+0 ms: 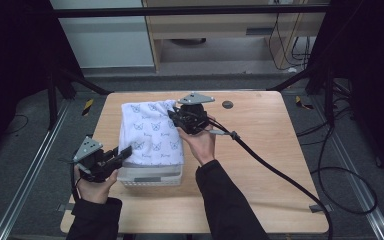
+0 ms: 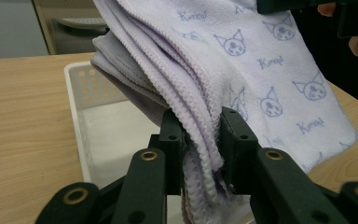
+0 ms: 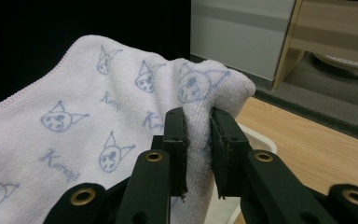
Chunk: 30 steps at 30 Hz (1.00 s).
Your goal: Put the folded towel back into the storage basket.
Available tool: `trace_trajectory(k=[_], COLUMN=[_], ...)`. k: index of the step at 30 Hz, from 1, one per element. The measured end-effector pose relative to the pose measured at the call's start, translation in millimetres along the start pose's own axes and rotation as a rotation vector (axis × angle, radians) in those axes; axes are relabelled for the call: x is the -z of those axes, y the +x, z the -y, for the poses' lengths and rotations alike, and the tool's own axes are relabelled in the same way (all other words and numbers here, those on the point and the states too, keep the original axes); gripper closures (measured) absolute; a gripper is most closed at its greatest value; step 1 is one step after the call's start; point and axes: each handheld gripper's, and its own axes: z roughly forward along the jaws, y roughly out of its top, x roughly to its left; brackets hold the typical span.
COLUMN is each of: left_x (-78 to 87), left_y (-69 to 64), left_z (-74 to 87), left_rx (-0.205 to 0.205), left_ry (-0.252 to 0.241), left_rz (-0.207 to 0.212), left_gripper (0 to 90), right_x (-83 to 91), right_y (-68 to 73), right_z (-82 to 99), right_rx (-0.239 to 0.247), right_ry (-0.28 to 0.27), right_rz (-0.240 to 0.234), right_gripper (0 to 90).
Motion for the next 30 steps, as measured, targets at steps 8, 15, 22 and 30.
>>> trace_trajectory(k=[8, 15, 22, 30], left_x=[-4.2, -7.9, -12.4, -20.5], left_y=[8.1, 16.0, 22.9, 25.4], left_z=[1.2, 3.2, 7.4, 13.2], left_rx=[0.007, 0.018, 0.018, 0.012], left_ry=[0.007, 0.013, 0.039, 0.068], left_rz=[-0.024, -0.038, -0.060, -0.072], left_gripper=[71.7, 71.8, 71.7, 71.7], right_x=[-14.4, -26.0, -35.9, -45.6], right_y=[2.0, 3.5, 3.7, 2.7], right_z=[-0.5, 0.4, 7.2, 13.9], right_rx=[0.012, 0.016, 0.014, 0.013], right_ry=[0.010, 0.011, 0.030, 0.053], right_rz=[0.006, 0.005, 0.003, 0.008], right_gripper=[77.7, 77.7, 77.7, 77.7])
